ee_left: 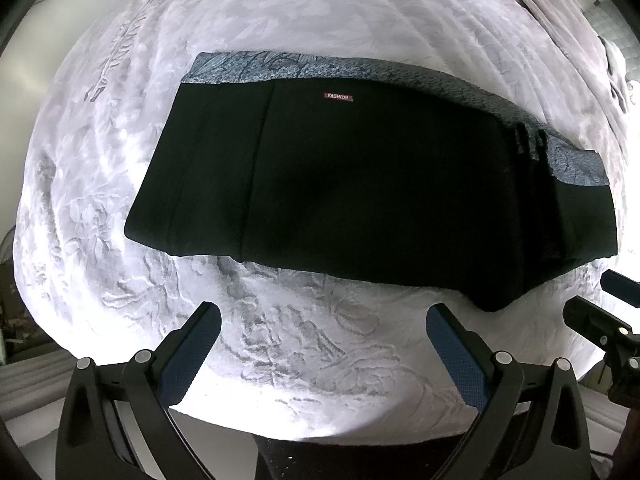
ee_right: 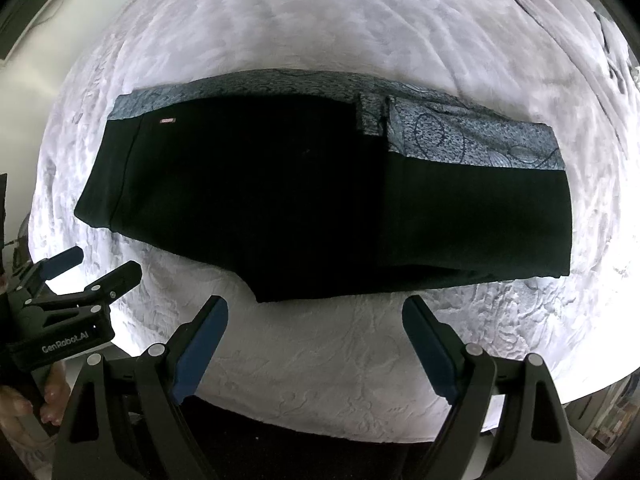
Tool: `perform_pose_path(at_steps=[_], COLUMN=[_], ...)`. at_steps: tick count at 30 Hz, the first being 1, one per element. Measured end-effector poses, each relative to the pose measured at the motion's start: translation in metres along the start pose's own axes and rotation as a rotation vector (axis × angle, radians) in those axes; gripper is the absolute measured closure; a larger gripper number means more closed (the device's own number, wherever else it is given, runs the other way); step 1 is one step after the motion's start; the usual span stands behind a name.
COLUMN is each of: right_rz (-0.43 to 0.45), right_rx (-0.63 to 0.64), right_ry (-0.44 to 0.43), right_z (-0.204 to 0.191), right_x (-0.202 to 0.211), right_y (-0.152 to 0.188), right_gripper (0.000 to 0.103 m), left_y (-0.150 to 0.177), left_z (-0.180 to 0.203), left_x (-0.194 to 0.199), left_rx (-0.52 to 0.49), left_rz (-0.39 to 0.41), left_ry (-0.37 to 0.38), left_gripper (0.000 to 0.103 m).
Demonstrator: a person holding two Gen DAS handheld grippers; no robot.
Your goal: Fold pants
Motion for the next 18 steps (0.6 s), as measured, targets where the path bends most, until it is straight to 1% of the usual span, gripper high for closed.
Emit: perform_pose_path(at_steps=[18], right_rz=[-0.002], right_rx=[0.000], right_ry=[0.007], right_z=[-0.0014], right_x=[-0.0009], right_y=[0.0030], right_gripper=[0.012], left_y=[0.0044], left_z=[-0.0030], left_x=[-0.0008], left_rx=[0.004], left_rz=[-0.004], left_ry=[0.005], left_gripper=[0.000])
Point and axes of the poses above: each gripper's, at about its wrist camera, not at the fingertips, and x roughly against the way its jaws point, z to its right, y to its underside, the point moved 7 cm from there along -x, roughly the way its jaws point, and after that the axes turned 2 degrees about y, right-handed, at the moved point
